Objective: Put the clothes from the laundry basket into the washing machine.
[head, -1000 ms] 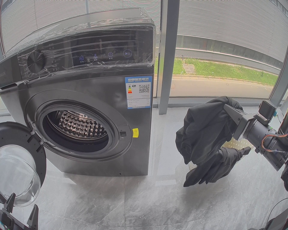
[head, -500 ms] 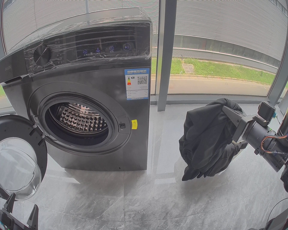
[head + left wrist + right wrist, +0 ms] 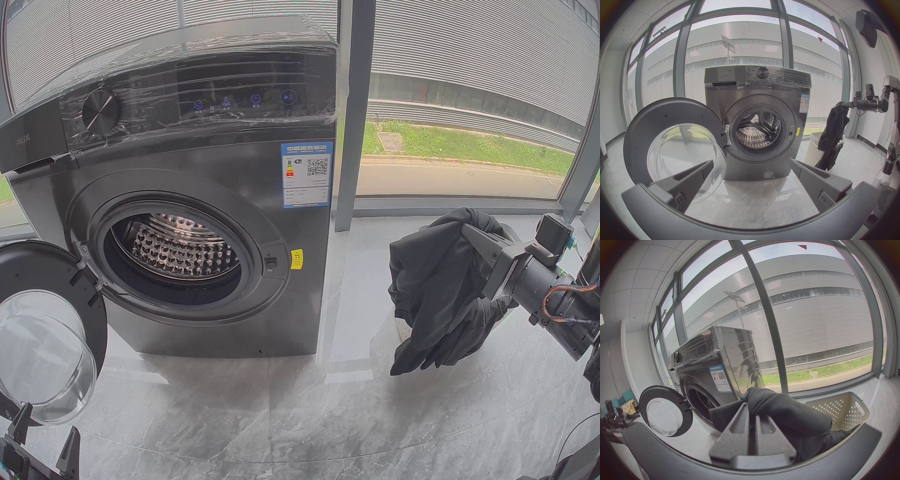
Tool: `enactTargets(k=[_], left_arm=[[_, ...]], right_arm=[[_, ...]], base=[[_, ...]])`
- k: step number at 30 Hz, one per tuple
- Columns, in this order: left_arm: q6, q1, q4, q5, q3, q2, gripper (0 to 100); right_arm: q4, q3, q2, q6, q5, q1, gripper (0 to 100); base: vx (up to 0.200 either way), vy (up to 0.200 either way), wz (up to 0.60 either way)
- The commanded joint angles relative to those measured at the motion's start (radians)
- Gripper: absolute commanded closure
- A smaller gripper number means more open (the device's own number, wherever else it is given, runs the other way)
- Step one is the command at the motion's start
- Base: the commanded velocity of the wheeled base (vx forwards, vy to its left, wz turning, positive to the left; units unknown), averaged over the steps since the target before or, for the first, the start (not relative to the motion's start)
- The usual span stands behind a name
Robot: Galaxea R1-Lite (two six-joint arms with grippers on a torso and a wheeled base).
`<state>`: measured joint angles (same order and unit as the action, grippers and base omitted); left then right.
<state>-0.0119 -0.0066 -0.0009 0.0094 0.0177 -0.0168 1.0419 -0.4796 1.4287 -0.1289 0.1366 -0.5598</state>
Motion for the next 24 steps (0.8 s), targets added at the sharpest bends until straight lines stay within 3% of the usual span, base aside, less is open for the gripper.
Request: enactTargets(k=[1,3,9,17,24], left_arm=[[0.000,0.000,-0.001,0.003,-0.018,0.017,0],[0.000,0.000,-0.001,0.003,-0.018,0.017,0],[0.000,0.000,-0.001,0.001,-0.018,0.017,0],[-0.002,0.000,-0.001,0.003,-0.018,0.017,0],[-0.002,0.000,-0.001,0.001,-0.018,0.017,0]], right_arm=[[0.001,0.001,0.002,0.000,0.000,0.000,100],[0.001,0.001,0.002,0.000,0.000,-0.002,100],[0.001,0.003,0.002,0.000,-0.002,-0.002,100],[0.001,0.003,0.002,0.000,-0.002,-0.003,100],[0.001,0.003,0.002,-0.001,-0.003,-0.002,100]], base=[[0.000,0.200,0.00],[0.000,0.200,0.00],[0.000,0.000,0.00],[-0.200,0.000,0.00],[0.000,0.000,0.00]])
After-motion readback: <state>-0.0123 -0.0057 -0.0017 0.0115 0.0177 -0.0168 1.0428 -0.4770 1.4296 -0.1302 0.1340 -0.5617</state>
